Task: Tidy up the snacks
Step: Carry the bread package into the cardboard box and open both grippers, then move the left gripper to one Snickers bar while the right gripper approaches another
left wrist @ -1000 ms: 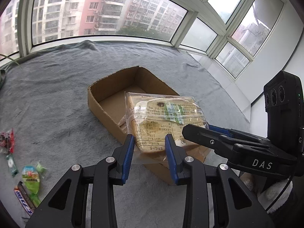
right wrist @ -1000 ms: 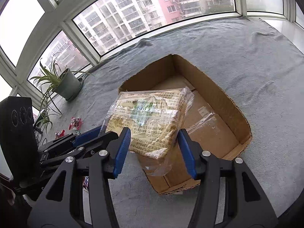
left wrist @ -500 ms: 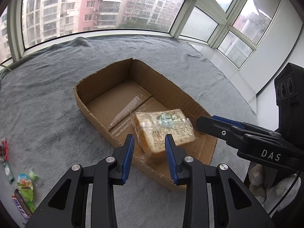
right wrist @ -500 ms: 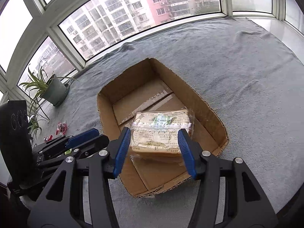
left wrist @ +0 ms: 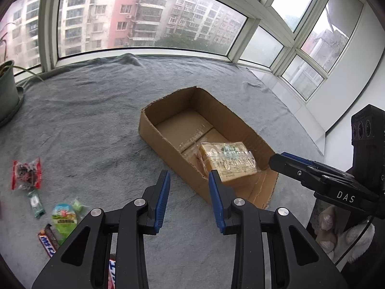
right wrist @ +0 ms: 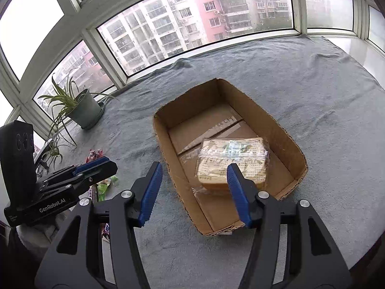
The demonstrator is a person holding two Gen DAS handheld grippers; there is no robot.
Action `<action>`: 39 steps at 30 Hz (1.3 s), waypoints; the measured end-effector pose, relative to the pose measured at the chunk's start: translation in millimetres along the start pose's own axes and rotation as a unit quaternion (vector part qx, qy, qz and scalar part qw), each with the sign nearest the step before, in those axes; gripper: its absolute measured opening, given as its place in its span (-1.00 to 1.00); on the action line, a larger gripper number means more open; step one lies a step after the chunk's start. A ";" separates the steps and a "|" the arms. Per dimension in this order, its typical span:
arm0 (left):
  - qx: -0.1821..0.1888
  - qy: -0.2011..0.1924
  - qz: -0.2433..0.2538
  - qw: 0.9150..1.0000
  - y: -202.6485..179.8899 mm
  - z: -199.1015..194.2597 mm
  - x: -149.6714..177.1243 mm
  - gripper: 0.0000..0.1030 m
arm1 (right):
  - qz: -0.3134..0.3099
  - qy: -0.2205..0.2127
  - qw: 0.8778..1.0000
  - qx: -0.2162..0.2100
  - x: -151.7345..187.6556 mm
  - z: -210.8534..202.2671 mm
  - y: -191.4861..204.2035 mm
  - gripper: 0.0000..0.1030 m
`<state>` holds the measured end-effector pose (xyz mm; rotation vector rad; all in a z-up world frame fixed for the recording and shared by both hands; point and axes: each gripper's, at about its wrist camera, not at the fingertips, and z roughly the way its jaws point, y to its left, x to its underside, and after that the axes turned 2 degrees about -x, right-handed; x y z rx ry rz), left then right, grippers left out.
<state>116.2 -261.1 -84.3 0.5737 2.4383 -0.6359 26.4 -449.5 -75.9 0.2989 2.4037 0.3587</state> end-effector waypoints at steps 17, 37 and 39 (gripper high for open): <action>-0.103 -0.042 -0.116 0.987 135.9 -98.9 57.0 -0.39 | -0.107 0.023 0.993 -0.051 34.9 36.0 109.2 0.51; -0.098 0.039 -0.151 0.983 164.7 -52.5 96.5 -0.34 | -0.094 0.171 0.980 -0.035 118.2 130.8 150.2 0.38; -0.097 0.045 -0.152 0.983 165.0 -45.5 95.5 -0.34 | -0.097 0.177 0.979 -0.029 121.1 137.3 154.6 0.34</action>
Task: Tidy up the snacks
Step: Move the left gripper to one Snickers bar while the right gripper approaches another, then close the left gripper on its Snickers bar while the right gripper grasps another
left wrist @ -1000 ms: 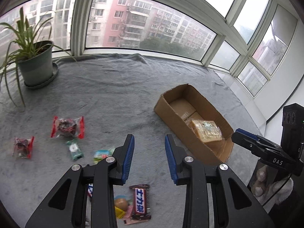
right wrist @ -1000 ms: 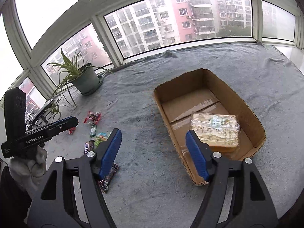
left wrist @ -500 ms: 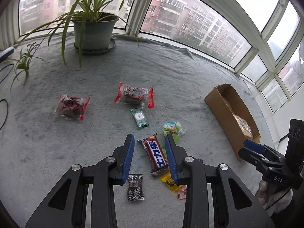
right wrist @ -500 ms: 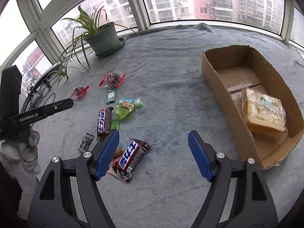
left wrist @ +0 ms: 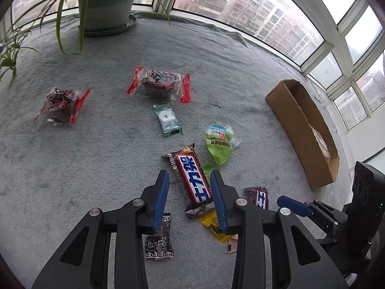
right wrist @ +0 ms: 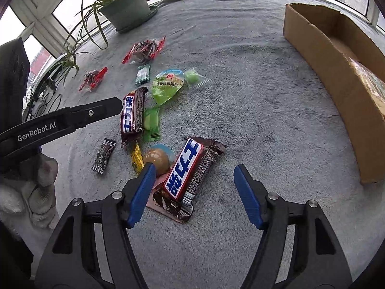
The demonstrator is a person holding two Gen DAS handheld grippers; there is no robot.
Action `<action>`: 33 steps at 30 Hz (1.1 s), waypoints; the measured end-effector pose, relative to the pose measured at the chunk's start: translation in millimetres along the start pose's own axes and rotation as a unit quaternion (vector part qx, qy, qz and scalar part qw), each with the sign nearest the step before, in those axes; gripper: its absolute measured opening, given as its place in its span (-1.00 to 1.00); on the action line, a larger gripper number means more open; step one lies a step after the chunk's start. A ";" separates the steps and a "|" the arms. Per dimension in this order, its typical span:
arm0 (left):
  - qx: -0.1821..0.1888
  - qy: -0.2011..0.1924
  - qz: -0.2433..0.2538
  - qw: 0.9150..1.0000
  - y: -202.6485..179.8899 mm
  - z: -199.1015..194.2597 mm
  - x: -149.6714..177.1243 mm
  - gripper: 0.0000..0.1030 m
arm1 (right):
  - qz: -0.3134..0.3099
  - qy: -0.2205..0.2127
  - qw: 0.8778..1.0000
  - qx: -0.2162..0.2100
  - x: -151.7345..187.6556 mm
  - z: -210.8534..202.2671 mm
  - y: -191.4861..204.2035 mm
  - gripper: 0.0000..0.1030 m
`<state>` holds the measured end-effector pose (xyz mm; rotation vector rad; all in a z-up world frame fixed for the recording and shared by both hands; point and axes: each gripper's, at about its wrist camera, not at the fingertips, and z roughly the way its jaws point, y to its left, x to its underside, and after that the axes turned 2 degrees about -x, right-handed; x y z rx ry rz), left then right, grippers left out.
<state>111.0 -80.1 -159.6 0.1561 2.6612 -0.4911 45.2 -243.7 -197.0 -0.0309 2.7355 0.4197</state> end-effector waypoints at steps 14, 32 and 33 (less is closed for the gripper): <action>-0.036 0.023 0.019 0.999 -8.7 28.0 1.3 -0.36 | -0.024 0.003 1.000 0.014 -6.3 0.5 -6.3 -0.30; -0.021 -0.021 -0.012 0.999 -0.4 -4.2 0.3 -0.46 | -0.010 -0.052 0.999 -0.004 -21.1 -47.5 -26.3 -0.40; -0.019 -0.024 -0.013 0.999 -0.9 -7.3 -0.4 -0.46 | -0.010 -0.056 0.998 -0.004 -22.6 -51.7 -28.4 -0.40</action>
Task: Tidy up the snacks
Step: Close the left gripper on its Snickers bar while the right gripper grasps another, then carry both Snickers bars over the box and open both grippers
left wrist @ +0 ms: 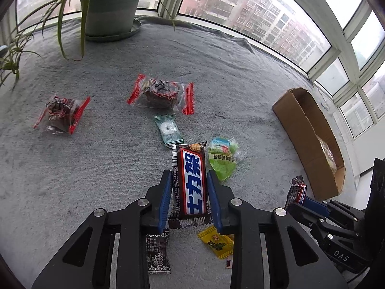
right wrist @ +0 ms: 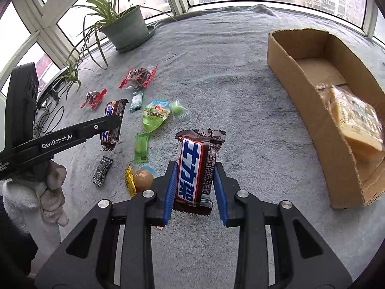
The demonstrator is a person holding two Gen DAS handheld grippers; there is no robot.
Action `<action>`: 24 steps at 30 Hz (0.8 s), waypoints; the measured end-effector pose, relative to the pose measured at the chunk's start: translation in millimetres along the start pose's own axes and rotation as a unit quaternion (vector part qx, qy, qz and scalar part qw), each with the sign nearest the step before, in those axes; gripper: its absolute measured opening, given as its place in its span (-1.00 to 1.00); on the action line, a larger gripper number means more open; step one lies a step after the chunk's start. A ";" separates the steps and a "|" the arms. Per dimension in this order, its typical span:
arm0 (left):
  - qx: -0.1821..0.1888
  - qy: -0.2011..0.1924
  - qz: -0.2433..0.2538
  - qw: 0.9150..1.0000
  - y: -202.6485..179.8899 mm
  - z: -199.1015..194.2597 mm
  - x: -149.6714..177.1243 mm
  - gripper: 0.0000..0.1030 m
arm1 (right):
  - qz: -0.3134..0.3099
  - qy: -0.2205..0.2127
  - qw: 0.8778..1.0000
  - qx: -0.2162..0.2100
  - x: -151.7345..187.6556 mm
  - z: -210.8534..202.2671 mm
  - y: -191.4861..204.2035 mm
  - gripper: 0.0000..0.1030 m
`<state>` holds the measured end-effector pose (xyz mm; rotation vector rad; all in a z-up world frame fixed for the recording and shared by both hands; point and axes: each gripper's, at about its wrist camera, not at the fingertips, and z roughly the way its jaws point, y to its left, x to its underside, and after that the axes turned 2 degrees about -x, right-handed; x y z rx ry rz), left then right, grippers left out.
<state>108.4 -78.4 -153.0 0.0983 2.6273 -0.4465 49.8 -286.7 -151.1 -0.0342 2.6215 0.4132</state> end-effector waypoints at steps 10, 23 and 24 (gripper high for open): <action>0.033 -0.028 0.012 0.999 -39.5 -13.4 -28.3 -0.46 | 0.008 -0.055 0.998 0.023 -30.4 -46.3 -40.7 -0.40; 0.079 -0.037 0.067 0.994 -139.5 16.3 -68.4 -0.46 | 0.044 -0.091 0.993 0.062 -78.9 -74.6 -127.8 -0.40; 0.081 -0.037 0.072 0.993 -147.0 18.6 -69.8 -0.46 | 0.043 -0.090 0.993 0.066 -82.2 -73.8 -132.1 -0.40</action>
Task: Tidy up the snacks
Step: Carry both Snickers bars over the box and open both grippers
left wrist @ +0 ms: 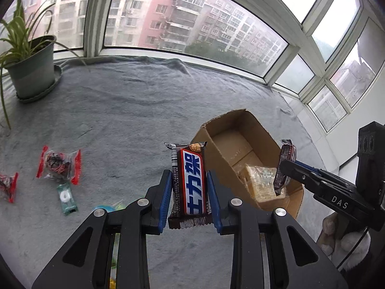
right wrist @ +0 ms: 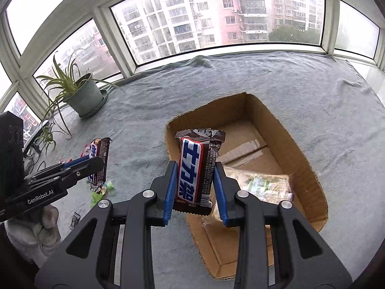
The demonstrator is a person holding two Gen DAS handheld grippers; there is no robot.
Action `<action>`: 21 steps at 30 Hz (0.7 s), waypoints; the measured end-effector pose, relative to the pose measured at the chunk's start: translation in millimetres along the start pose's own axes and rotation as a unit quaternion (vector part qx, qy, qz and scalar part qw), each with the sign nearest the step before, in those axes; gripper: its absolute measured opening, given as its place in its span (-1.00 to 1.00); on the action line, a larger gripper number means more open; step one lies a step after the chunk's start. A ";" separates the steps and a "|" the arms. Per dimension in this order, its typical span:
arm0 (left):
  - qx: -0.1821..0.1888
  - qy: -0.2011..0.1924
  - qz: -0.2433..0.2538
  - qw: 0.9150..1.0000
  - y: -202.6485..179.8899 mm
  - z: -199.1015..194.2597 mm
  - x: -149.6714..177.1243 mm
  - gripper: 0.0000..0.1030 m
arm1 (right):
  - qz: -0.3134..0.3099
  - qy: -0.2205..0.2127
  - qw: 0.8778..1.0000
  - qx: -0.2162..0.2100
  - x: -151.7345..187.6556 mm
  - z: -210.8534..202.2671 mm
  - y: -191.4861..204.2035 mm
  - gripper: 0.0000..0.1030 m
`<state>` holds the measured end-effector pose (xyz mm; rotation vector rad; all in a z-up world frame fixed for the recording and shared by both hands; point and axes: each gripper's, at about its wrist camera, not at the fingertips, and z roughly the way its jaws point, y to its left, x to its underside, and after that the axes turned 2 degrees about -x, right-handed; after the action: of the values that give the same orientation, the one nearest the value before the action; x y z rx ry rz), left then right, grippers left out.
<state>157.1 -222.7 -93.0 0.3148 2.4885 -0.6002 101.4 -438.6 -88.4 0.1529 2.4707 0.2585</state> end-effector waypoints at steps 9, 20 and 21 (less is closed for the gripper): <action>0.013 0.017 0.038 0.999 -51.4 39.6 -21.6 -0.46 | 0.011 0.014 1.000 0.024 -15.6 23.1 -35.0 -0.40; 0.010 0.038 0.053 0.998 -74.1 70.7 -25.5 -0.46 | 0.023 0.024 0.999 0.037 -18.1 35.0 -53.5 -0.40; 0.010 0.037 0.055 0.998 -75.0 70.6 -25.6 -0.46 | 0.023 0.024 0.999 0.038 -18.0 34.6 -53.9 -0.40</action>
<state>185.1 -324.4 -104.9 0.4852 2.5174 -0.5779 134.3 -489.2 -116.6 0.2393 2.5292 0.1894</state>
